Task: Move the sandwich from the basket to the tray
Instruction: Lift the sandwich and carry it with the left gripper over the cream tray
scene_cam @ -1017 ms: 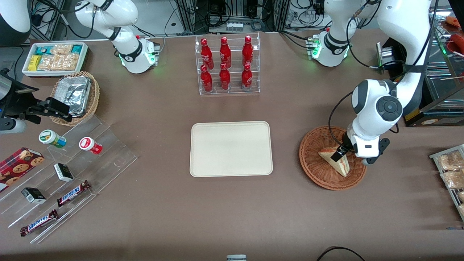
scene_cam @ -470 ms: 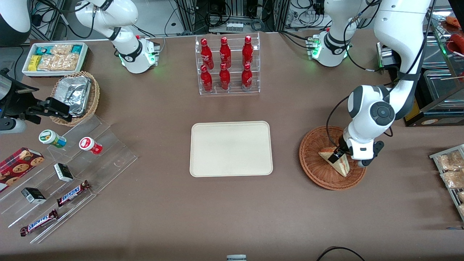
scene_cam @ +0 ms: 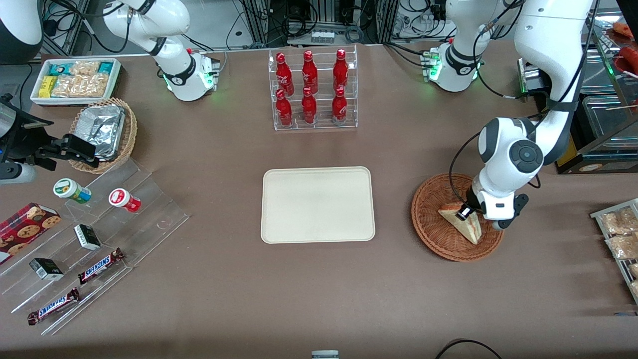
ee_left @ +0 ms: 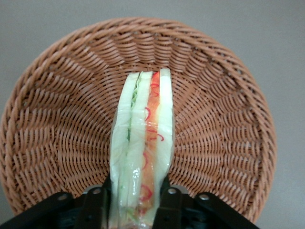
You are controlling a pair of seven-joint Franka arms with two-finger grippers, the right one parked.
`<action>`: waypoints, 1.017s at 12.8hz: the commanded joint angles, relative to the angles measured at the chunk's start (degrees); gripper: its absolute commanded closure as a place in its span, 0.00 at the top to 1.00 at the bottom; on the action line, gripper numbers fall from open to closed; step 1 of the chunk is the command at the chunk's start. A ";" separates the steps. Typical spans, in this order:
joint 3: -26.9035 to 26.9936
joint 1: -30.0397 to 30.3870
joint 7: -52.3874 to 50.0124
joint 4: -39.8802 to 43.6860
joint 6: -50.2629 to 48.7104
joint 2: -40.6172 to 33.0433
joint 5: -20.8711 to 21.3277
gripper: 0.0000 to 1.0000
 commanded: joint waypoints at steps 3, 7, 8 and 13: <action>-0.48 -0.65 -0.58 14.44 -26.99 -3.78 0.81 0.19; -4.35 -8.53 -1.11 20.18 -33.82 -3.17 0.89 0.20; -4.35 -11.61 -1.02 21.50 -33.73 -1.94 1.15 0.20; -4.35 -22.61 -1.11 30.80 -33.64 7.80 4.84 0.20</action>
